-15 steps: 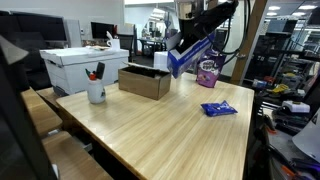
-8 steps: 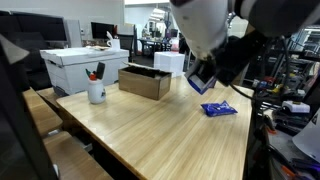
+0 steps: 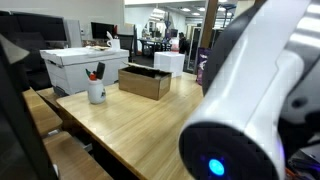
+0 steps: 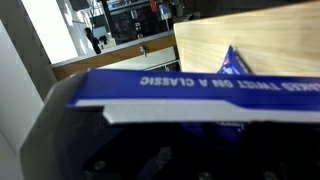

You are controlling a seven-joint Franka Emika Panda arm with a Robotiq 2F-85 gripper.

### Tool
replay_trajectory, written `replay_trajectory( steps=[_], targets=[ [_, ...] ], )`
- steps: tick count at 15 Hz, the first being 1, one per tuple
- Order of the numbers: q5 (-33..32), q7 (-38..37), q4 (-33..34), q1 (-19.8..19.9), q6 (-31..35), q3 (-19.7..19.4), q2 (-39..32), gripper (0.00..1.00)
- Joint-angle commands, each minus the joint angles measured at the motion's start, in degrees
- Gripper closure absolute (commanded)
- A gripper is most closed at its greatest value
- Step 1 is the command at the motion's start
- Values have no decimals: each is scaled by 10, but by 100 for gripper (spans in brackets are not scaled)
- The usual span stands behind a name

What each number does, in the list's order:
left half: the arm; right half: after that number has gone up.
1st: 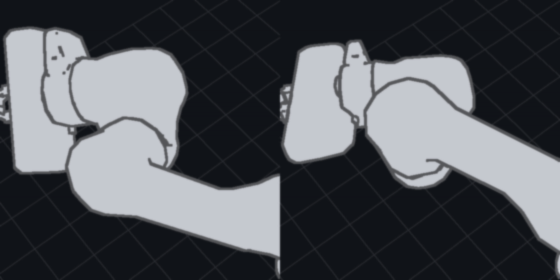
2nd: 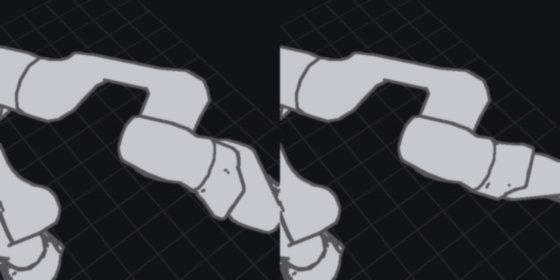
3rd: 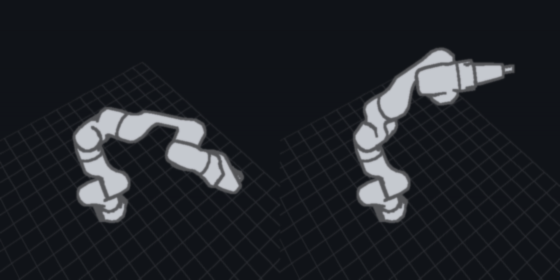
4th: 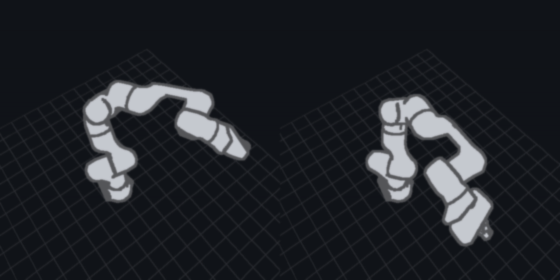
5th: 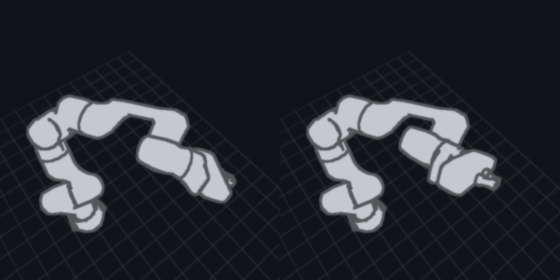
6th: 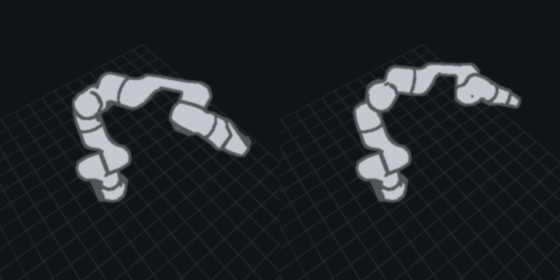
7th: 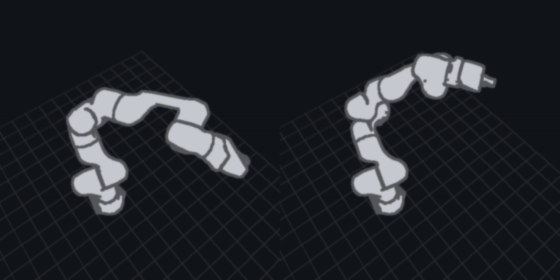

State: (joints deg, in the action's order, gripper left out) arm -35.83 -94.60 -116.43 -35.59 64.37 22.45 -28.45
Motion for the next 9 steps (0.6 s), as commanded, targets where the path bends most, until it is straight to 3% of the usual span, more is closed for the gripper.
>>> replay_trajectory(
  steps=[1,2,5,9],
  targets=[
    [63,-14,82,-36,9,-8,-51,94],
    [20,51,0,19,49,-31,37,94],
    [17,39,20,18,44,-58,44,94],
    [-25,72,47,82,34,-91,84,94]
  ],
)
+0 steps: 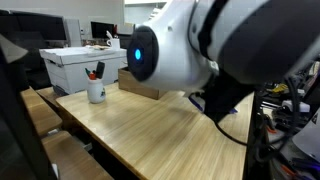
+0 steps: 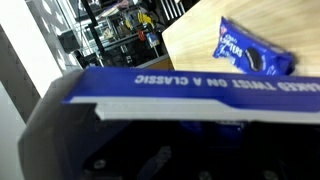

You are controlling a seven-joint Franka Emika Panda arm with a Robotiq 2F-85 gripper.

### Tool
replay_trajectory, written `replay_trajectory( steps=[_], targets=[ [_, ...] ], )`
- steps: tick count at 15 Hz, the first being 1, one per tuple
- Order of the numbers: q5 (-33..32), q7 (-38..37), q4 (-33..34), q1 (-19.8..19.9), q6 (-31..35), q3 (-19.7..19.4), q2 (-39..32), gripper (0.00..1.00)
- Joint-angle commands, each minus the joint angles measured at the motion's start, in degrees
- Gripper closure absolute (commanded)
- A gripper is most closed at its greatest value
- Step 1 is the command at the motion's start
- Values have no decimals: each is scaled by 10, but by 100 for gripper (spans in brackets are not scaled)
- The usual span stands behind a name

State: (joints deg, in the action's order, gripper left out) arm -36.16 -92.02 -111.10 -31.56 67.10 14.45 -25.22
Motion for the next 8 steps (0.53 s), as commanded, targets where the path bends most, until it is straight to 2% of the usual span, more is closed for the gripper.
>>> replay_trajectory(
  steps=[1,5,8],
  targets=[
    [-30,69,-5,66,24,-14,65,94],
    [-32,155,12,135,87,-32,94,94],
    [-17,233,5,186,171,-53,124,94]
  ],
)
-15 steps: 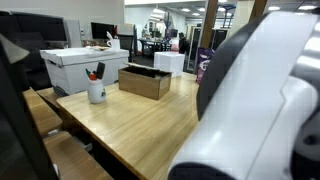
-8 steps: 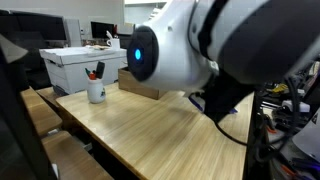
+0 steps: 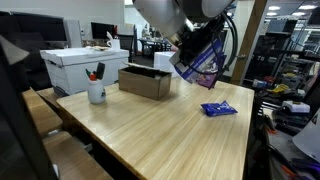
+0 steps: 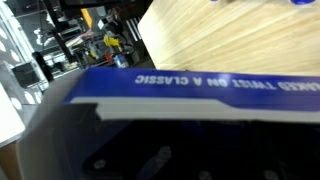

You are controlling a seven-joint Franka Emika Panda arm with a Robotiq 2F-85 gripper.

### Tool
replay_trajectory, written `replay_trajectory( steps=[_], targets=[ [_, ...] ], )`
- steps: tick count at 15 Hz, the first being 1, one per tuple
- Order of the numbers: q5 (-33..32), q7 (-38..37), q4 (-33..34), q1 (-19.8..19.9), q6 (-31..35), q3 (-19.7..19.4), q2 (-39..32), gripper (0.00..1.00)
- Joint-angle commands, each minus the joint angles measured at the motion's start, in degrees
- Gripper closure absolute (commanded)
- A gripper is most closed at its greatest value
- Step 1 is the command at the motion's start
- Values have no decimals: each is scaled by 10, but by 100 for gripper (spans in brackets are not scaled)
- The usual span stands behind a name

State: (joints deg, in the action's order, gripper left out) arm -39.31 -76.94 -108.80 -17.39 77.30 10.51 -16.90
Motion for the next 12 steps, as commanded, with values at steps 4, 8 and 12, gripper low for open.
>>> replay_trajectory(
  steps=[4,8,12],
  targets=[
    [44,204,-12,102,154,-49,60,94],
    [63,293,6,134,161,-84,59,94],
    [62,328,8,143,152,-104,56,94]
  ],
)
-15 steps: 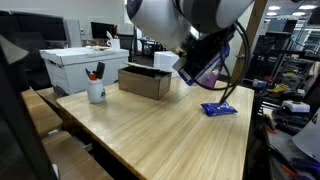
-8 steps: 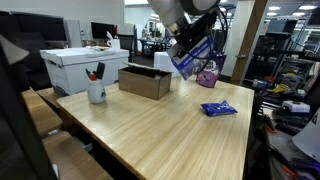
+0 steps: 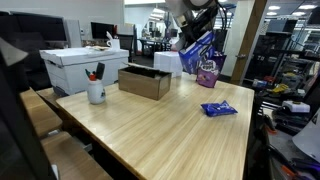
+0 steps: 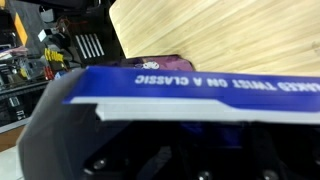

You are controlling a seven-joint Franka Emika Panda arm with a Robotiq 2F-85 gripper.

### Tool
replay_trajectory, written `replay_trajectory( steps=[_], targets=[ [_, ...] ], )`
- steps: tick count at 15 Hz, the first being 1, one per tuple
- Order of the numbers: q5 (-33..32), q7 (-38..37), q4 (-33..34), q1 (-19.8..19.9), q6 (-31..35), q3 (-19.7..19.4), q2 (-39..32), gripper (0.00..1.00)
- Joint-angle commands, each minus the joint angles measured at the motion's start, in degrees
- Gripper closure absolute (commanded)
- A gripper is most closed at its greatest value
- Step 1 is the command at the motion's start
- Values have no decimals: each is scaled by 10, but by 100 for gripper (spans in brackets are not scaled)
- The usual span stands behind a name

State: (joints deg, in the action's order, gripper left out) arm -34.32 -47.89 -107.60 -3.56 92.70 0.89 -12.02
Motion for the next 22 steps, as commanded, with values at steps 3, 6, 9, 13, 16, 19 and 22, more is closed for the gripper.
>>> replay_trajectory(
  steps=[3,6,9,13,16,19,22],
  targets=[
    [24,63,-18,1,-1,-7,12,94],
    [38,83,-31,-7,-4,0,17,94],
    [29,82,-41,-15,-2,3,14,94],
    [9,71,-49,-23,-9,0,7,94],
    [7,53,-63,-30,-14,4,3,94],
    [-4,24,-78,-42,-10,8,-2,94],
    [-29,-7,-86,-52,-8,9,-12,94]
  ],
)
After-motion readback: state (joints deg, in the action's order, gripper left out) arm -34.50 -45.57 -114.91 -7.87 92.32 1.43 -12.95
